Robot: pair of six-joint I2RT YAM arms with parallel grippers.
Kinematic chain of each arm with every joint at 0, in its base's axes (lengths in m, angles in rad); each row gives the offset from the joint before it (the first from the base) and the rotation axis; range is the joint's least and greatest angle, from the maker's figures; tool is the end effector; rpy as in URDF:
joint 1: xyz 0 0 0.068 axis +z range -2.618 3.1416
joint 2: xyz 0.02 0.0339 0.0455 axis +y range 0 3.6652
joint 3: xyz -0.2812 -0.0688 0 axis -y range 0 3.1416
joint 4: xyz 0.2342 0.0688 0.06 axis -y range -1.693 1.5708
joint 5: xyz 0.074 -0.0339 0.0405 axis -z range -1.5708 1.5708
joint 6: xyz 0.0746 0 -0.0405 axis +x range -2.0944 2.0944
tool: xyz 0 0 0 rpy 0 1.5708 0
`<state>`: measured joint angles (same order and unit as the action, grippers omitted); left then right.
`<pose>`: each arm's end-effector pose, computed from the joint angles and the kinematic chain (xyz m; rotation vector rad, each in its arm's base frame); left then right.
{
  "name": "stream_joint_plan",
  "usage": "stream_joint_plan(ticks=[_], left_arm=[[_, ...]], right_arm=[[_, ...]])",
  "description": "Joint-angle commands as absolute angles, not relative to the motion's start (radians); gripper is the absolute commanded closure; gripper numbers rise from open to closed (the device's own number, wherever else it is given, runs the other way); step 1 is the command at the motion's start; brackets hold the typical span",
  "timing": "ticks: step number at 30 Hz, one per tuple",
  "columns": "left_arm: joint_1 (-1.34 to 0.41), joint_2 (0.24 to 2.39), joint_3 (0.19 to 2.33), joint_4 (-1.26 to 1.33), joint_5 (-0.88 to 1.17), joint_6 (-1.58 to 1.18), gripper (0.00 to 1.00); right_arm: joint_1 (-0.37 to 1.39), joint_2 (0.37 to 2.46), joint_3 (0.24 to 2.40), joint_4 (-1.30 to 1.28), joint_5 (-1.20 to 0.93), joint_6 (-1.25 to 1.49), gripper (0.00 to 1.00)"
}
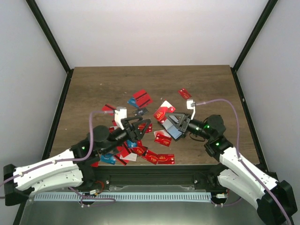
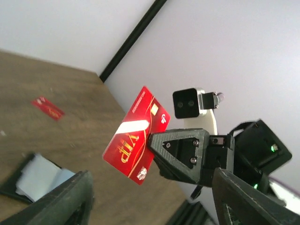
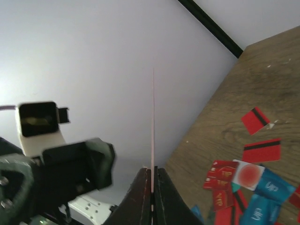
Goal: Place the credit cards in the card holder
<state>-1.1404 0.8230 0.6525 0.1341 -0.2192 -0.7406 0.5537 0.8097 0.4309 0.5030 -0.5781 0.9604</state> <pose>0.1051 -0.1900 0.3337 0.1658 1.7553 -1.2520 0.1498 0.1405 0.3032 -0.2060 1.6867 1.6007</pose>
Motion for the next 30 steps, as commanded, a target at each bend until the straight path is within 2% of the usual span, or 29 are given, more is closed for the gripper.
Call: stream_joint_plan(ticks=[1, 8, 14, 17, 22, 27, 30], left_arm=[[-1.118, 0.73, 0.689, -0.044, -0.167, -0.507, 0.26], [-1.073, 0.768, 0.821, -0.242, 0.061, -0.375, 0.29], [-1.065, 0.839, 0.833, -0.227, 0.247, -0.368, 0.33], [-1.063, 0.859, 0.828, -0.204, 0.286, -0.381, 0.38], [-1.063, 0.89, 0.817, -0.153, 0.341, -0.395, 0.52], [-1.064, 0.912, 0.814, -0.118, 0.367, -0.401, 0.6], [-1.064, 0.93, 0.818, -0.11, 0.376, -0.401, 0.73]], right_arm=[[0.493, 0.796, 0.496, 0.362, -0.766, 0.757, 0.99], [0.491, 0.853, 0.491, 0.418, -1.073, 0.673, 0.99], [0.496, 0.789, 0.472, 0.488, -1.205, 0.677, 0.99], [0.503, 0.754, 0.473, 0.475, -1.228, 0.668, 0.99], [0.507, 0.732, 0.489, 0.437, -1.236, 0.647, 0.99], [0.514, 0.737, 0.498, 0.419, -1.238, 0.638, 0.99], [0.514, 0.742, 0.508, 0.402, -1.237, 0.625, 0.99]])
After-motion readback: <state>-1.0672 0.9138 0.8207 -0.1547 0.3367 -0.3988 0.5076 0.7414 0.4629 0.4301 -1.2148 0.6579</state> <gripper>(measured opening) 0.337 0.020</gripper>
